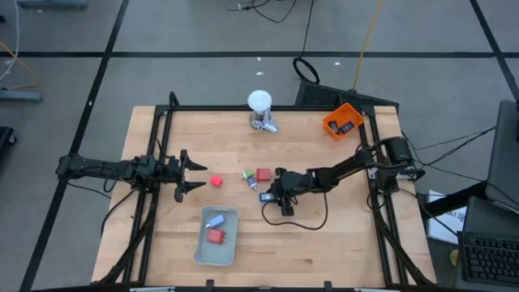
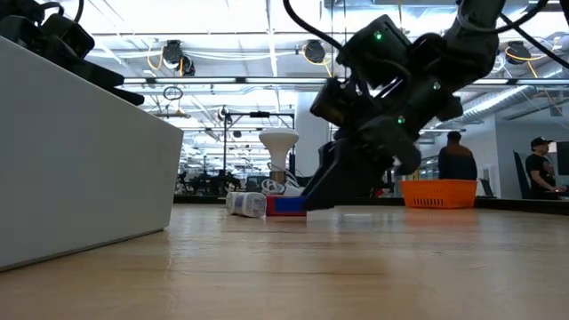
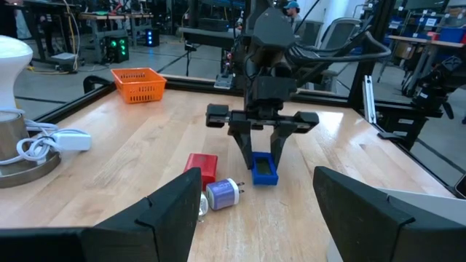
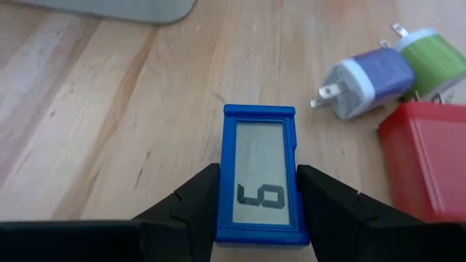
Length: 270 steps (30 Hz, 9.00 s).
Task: Pick & Place Office items
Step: Put the blue digital clock into the orange bin, then put the pink charger adapter into the gray bin
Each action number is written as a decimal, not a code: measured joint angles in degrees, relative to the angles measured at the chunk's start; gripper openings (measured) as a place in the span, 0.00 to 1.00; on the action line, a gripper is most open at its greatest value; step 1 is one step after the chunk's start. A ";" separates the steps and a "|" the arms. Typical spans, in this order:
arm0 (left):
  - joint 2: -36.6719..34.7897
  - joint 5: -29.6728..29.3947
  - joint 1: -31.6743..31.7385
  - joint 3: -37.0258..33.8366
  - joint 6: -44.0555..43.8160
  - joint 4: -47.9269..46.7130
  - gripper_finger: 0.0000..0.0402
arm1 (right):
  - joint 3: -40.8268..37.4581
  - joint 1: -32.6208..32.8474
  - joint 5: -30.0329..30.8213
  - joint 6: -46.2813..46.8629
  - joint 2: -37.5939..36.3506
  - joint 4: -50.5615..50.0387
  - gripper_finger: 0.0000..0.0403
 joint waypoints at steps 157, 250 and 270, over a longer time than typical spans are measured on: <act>-0.01 0.00 0.00 0.00 0.00 -0.01 0.67 | -36.76 -39.94 28.54 18.92 -58.29 -8.14 0.40; -0.02 0.00 -0.01 0.00 0.00 -0.02 0.67 | -27.17 -59.36 14.79 14.14 -38.09 -9.05 0.42; 0.00 0.00 0.00 0.00 0.00 0.00 0.67 | -27.19 -58.66 12.96 14.14 -38.11 -6.93 0.58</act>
